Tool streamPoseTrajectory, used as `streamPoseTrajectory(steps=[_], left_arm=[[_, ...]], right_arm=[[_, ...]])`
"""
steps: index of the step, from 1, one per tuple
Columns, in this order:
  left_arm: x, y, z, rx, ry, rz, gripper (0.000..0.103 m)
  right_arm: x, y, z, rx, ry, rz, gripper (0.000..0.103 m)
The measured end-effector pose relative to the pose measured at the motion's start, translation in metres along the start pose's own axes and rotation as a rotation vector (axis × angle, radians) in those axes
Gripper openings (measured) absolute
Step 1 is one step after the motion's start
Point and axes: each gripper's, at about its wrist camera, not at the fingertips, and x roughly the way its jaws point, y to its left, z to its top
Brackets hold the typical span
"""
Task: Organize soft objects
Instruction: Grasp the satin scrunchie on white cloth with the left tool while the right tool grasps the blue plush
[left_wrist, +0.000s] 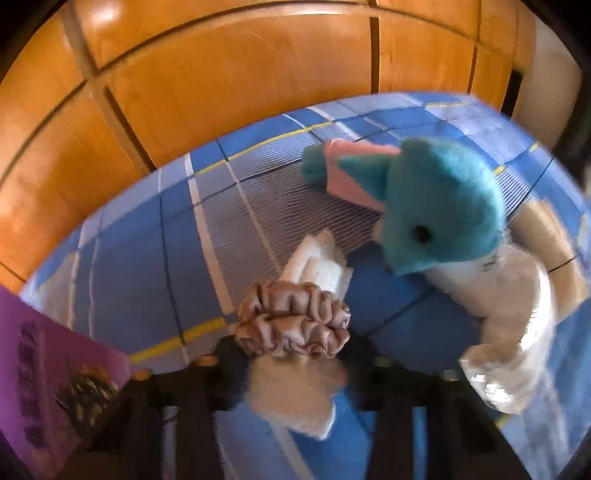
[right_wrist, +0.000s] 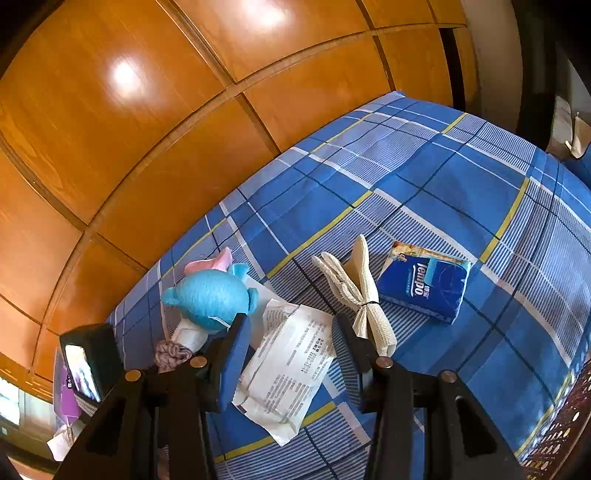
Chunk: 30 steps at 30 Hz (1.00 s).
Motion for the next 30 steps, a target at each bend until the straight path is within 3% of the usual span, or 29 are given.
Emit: streamPoseTrajectory(steps=[6,13,17,22,23,24,30], left_arm=[[-0.028,-0.004,-0.042,-0.007,-0.014,-0.077,0.038],[-0.056,0.001,-0.097,-0.05,-0.038,-0.113,0.038],[-0.06,0.003,-0.111,-0.048,-0.059,-0.11,0.038],[-0.061,0.003,-0.117,-0.042,-0.083,-0.1,0.038],[-0.061,0.002,-0.118,-0.038,-0.091,-0.097,0.039],[-0.062,0.001,-0.12,-0.034,-0.102,-0.095,0.039],[-0.065,0.001,-0.126,-0.043,-0.129,-0.087,0.039]], right_arm=[[0.009,0.005,-0.003,-0.024,0.049,0.012,0.046],[0.025,0.054,-0.009,-0.254,0.125,0.029,0.048],[0.042,0.088,0.005,-0.383,0.088,-0.012,0.07],[0.09,0.103,0.015,-0.435,0.135,-0.062,0.07],[0.095,0.102,0.015,-0.429,0.139,-0.035,0.066],[0.1,0.1,0.014,-0.424,0.145,0.0,0.052],[0.084,0.094,0.014,-0.391,0.134,0.096,0.043]])
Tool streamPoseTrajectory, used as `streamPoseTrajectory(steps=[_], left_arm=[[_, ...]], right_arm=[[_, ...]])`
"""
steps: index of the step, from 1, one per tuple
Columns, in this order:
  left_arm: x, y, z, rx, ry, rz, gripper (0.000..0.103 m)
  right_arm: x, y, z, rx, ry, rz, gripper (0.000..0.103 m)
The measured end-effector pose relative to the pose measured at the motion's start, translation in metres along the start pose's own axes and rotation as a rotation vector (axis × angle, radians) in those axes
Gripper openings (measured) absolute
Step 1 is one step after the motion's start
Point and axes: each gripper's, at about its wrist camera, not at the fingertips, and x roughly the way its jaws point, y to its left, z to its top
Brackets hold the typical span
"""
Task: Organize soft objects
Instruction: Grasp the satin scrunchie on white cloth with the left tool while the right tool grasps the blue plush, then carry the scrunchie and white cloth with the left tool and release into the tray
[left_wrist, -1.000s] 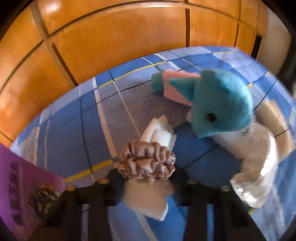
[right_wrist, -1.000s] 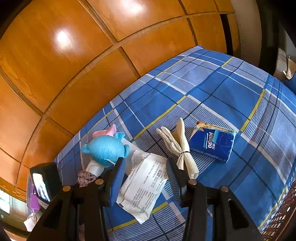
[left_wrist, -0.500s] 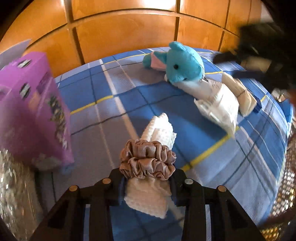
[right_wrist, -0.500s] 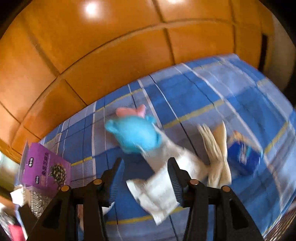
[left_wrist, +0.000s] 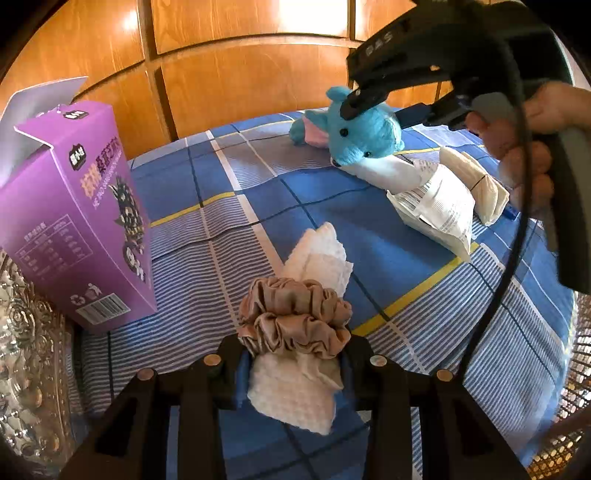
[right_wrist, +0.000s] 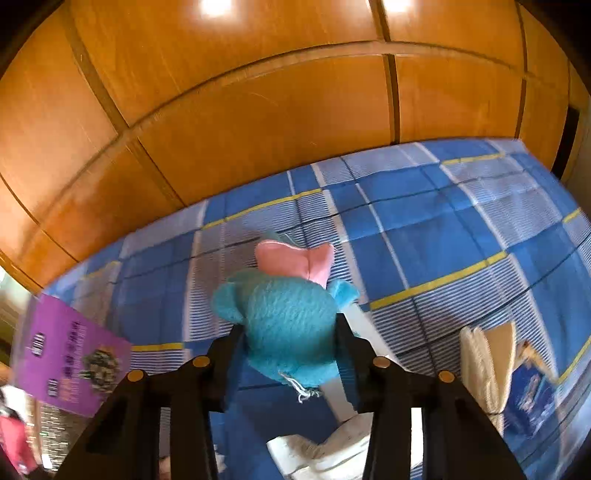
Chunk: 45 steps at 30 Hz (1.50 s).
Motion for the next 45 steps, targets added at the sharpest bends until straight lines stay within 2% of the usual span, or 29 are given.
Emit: streamPoseTrajectory(steps=[3,4,7,10,15,18,22,26,31,37,41,45], left_arm=[[-0.004,0.004,0.001,-0.035,0.021,-0.015,0.037],[-0.005,0.006,0.003,-0.046,0.034,-0.021,0.036],[-0.014,0.014,0.011,-0.09,0.042,-0.031,0.036],[-0.037,0.018,0.025,-0.102,-0.009,-0.045,0.037],[-0.081,0.02,0.061,-0.089,-0.124,-0.05,0.037],[-0.094,0.022,0.086,-0.083,-0.156,-0.044,0.037],[-0.088,0.028,0.118,-0.095,-0.125,-0.048,0.037],[-0.073,0.037,0.152,-0.089,-0.103,-0.002,0.037],[-0.067,0.087,0.181,-0.206,-0.106,0.069,0.037],[-0.101,0.169,0.159,-0.324,-0.154,0.236,0.037],[-0.13,0.222,0.12,-0.404,-0.164,0.324,0.037],[-0.164,0.263,0.066,-0.485,-0.178,0.396,0.037]], right_arm=[[-0.004,0.002,0.002,0.005,-0.019,0.062,0.043],[0.0,0.004,0.002,-0.001,0.01,0.093,0.043],[0.015,0.012,-0.002,-0.044,0.077,0.058,0.043],[0.026,0.02,-0.008,-0.092,0.106,0.03,0.044],[0.028,0.034,-0.015,-0.171,0.088,-0.03,0.044],[0.025,0.032,-0.017,-0.172,0.085,-0.038,0.045],[0.027,0.034,-0.017,-0.178,0.084,-0.046,0.045],[0.027,0.035,-0.018,-0.192,0.086,-0.05,0.046],[0.029,0.041,-0.022,-0.247,0.076,-0.081,0.048],[0.031,0.044,-0.024,-0.282,0.072,-0.102,0.05],[0.032,0.044,-0.026,-0.292,0.069,-0.11,0.05],[0.032,0.047,-0.029,-0.323,0.061,-0.129,0.05]])
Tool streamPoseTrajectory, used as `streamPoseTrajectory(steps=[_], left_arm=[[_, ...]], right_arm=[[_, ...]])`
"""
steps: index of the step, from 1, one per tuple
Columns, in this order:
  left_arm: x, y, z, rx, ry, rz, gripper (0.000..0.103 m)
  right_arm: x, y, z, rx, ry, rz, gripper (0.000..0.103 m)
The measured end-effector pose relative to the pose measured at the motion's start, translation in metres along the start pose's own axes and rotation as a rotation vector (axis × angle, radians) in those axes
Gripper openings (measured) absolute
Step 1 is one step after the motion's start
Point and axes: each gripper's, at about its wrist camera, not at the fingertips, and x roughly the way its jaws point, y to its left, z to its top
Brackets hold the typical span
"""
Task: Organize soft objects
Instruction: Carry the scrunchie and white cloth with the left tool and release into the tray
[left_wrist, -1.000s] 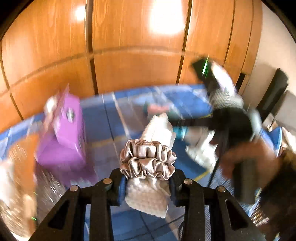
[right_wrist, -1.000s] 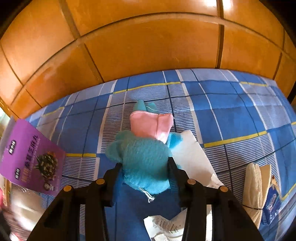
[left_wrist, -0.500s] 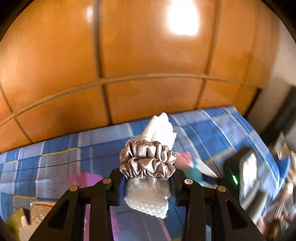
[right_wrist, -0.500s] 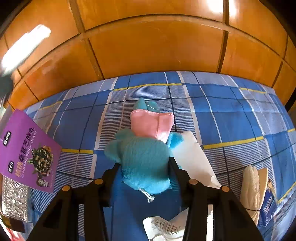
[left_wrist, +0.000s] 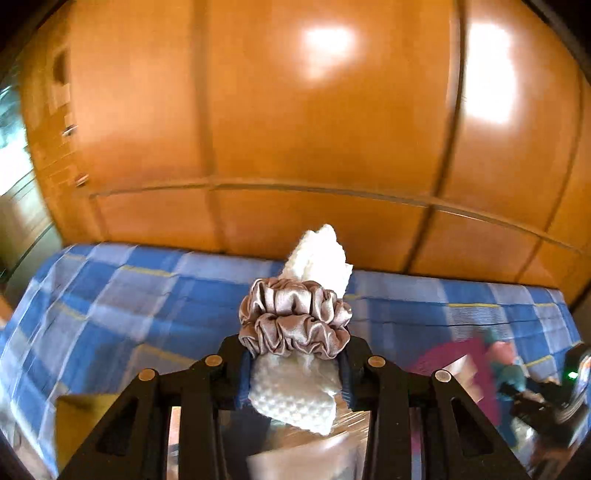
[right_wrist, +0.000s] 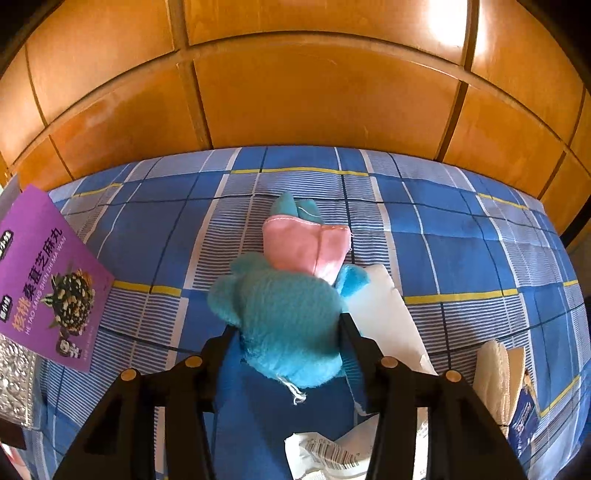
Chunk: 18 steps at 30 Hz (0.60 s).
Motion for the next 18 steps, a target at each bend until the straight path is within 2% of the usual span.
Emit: streamPoseTrajectory(steps=[5,10,13,18], left_arm=[[-0.024,0.065,-0.035,-0.091,-0.013,0.06,0.038],[-0.049,0.12,-0.087,-0.195,0.003,0.11,0.038],[-0.06,0.138,-0.121,-0.233,0.022,0.142,0.039],[-0.057,0.159,-0.172,-0.311,0.109,0.164,0.039]], right_arm=[[0.0,0.006,-0.003,-0.041,-0.006,-0.03,0.05],[0.003,0.013,-0.006,-0.095,-0.004,-0.075,0.05],[0.004,0.018,-0.009,-0.135,-0.005,-0.105,0.05],[0.003,0.02,-0.01,-0.151,-0.013,-0.128,0.05]])
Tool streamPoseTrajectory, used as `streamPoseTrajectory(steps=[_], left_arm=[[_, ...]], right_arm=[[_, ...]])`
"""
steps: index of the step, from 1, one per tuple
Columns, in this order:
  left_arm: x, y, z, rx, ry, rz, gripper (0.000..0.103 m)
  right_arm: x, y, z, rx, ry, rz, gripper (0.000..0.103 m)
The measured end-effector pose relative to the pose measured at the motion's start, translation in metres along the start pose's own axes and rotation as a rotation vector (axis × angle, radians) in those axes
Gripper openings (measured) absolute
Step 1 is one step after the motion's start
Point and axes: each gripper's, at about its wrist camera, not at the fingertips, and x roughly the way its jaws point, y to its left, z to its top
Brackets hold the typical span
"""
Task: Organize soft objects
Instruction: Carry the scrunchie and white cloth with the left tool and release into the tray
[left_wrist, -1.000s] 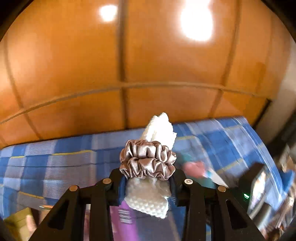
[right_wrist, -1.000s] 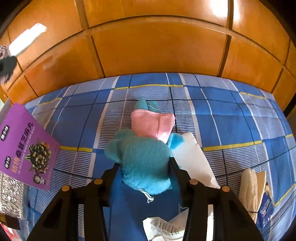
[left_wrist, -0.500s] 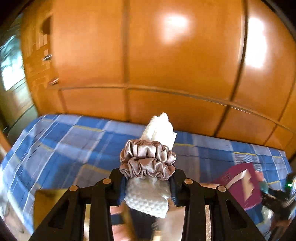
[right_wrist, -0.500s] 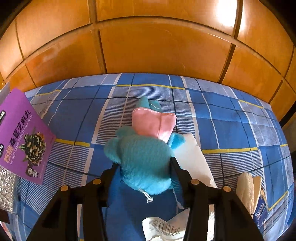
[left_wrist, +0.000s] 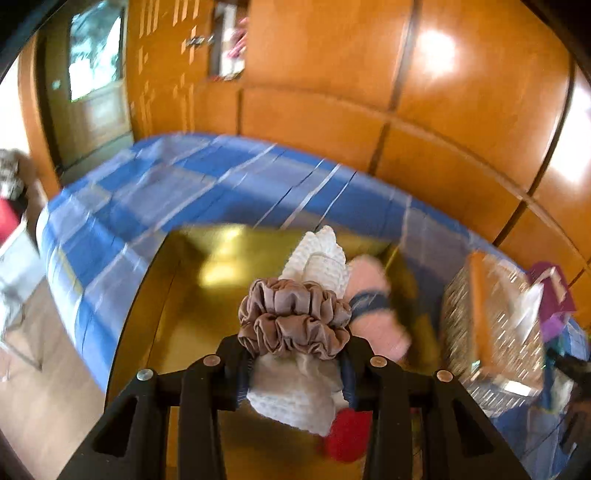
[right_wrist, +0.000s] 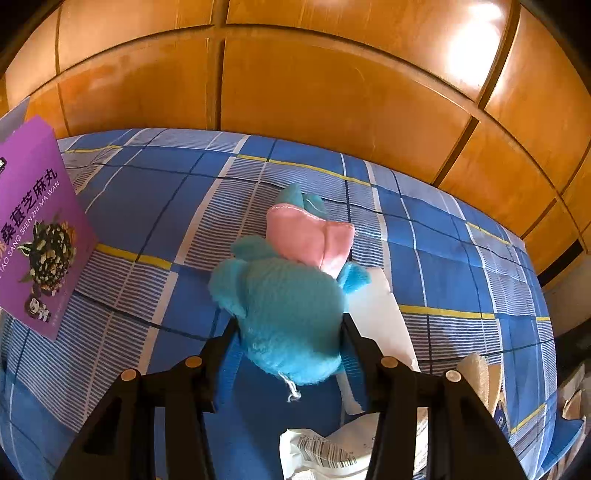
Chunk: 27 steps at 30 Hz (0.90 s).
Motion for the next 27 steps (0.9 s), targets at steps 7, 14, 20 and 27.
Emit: streamPoseTrajectory(steps=[7,14,20,27], left_arm=[[0.02,0.019,-0.042,-0.043,0.108,0.027,0.042],[0.014,0.002,-0.056,0.045,0.08,0.035,0.057],[0.001,-0.007,-0.06,0.133,0.008,0.057,0.066],[-0.015,-0.015,-0.062,0.185,-0.043,0.057,0.074]], right_arm=[[-0.001,0.003,0.0,-0.019,-0.008,-0.024,0.05],[-0.001,0.005,-0.001,-0.026,-0.012,-0.04,0.05],[0.0,0.007,-0.001,-0.03,-0.011,-0.052,0.05],[0.0,0.006,-0.001,-0.021,-0.01,-0.049,0.05]])
